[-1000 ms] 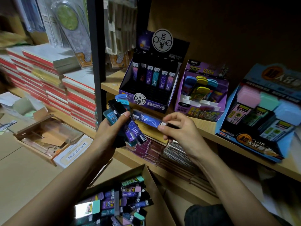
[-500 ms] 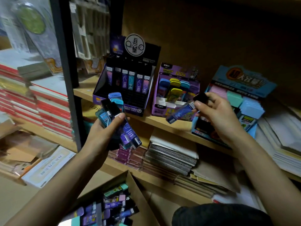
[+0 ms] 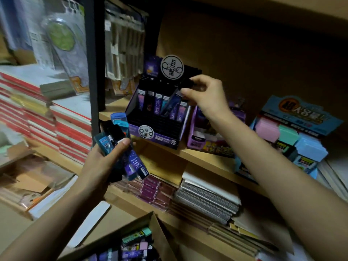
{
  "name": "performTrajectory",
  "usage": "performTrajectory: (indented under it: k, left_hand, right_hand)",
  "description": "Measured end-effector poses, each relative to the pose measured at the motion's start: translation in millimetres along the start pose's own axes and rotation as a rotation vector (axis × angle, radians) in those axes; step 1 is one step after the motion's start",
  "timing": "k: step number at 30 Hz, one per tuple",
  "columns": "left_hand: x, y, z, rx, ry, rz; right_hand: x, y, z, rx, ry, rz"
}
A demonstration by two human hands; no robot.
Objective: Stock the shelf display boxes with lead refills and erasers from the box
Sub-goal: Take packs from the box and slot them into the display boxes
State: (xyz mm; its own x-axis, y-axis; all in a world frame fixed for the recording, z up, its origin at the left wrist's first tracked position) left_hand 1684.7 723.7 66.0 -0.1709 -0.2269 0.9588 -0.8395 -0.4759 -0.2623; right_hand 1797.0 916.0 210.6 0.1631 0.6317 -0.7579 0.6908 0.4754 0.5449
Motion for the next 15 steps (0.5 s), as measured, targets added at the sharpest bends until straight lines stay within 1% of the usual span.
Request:
performTrajectory:
  k: [2, 5, 11, 15]
  left_hand:
    - [-1, 16, -1, 0.027, -0.004, 0.012]
    - [0, 36, 0, 0.031, -0.009, 0.027]
    - [4, 63, 0, 0.066, 0.001, 0.066]
    - [2, 71, -3, 0.093, 0.016, 0.092]
  right_hand:
    - [0, -22, -26, -0.022, -0.011, 0.007]
    - [4, -46, -53, 0.005, -0.031, 0.143]
    - [5, -64, -67, -0.051, -0.042, 0.259]
    - [7, -65, -73, -0.100, -0.085, 0.215]
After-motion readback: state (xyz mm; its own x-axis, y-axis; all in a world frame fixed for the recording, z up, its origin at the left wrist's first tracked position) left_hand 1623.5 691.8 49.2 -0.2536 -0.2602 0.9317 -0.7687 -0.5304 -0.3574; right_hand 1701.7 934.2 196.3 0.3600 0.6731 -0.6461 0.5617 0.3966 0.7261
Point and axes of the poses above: each hand's wrist, its own z-axis away from the middle knuckle, its own y-axis out of the back of the hand, x = y × z, the point moved 2 cm from there along -z, towards the middle knuckle, and after that the axes turned 13 degrees about -x, right-handed, at the moved point
